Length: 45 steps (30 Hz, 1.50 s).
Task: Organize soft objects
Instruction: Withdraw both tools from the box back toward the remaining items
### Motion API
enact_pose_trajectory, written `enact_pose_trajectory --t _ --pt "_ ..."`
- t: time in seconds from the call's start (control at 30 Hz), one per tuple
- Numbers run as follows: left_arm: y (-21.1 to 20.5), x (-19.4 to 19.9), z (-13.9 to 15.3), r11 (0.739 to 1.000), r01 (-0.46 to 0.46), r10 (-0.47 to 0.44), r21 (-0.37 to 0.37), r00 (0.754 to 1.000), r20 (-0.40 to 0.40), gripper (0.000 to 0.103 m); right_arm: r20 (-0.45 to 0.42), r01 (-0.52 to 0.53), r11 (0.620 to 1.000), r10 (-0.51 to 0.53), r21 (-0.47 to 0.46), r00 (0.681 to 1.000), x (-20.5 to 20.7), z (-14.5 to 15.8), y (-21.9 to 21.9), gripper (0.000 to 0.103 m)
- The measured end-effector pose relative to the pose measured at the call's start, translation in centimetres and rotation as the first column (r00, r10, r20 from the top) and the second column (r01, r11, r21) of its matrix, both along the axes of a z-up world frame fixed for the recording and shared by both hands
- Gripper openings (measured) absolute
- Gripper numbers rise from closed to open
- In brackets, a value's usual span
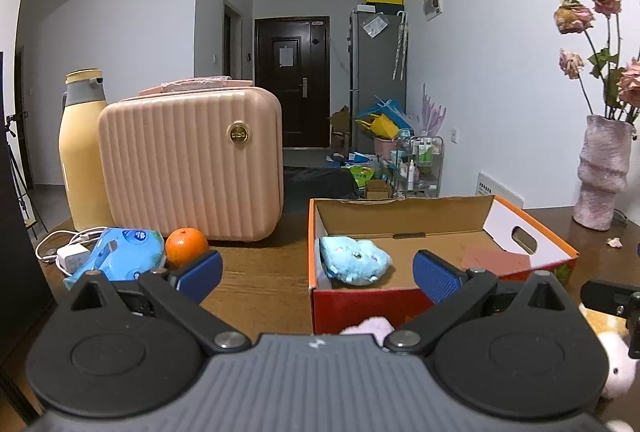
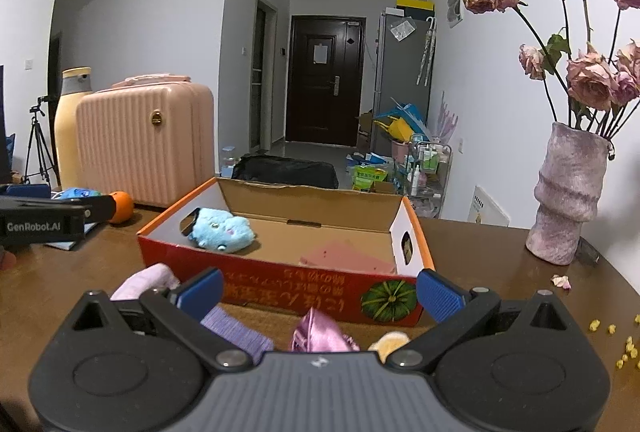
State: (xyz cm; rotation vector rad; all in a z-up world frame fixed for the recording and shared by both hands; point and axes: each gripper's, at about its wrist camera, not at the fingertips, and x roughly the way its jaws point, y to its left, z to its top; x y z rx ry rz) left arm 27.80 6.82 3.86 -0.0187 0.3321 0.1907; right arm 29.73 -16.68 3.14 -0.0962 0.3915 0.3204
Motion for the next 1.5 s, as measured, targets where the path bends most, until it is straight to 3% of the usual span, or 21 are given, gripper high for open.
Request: enact_pose_trajectory --t 0.87,1.5 --pt "-1.5 -9.0 -2.0 0.999 0.047 -0.047 -0.003 0.999 -0.011 0.103 -0.016 0.020 0.999 -0.019 0.046 1.000 -8.8 -2.7 -1.2 0.103" --pt "-2.3 -14.1 -3.6 0.993 0.117 -0.116 0.010 0.992 -0.039 0.103 -0.042 0.041 0.998 -0.039 0.042 0.998 -12.3 -4.0 -1.4 0.103"
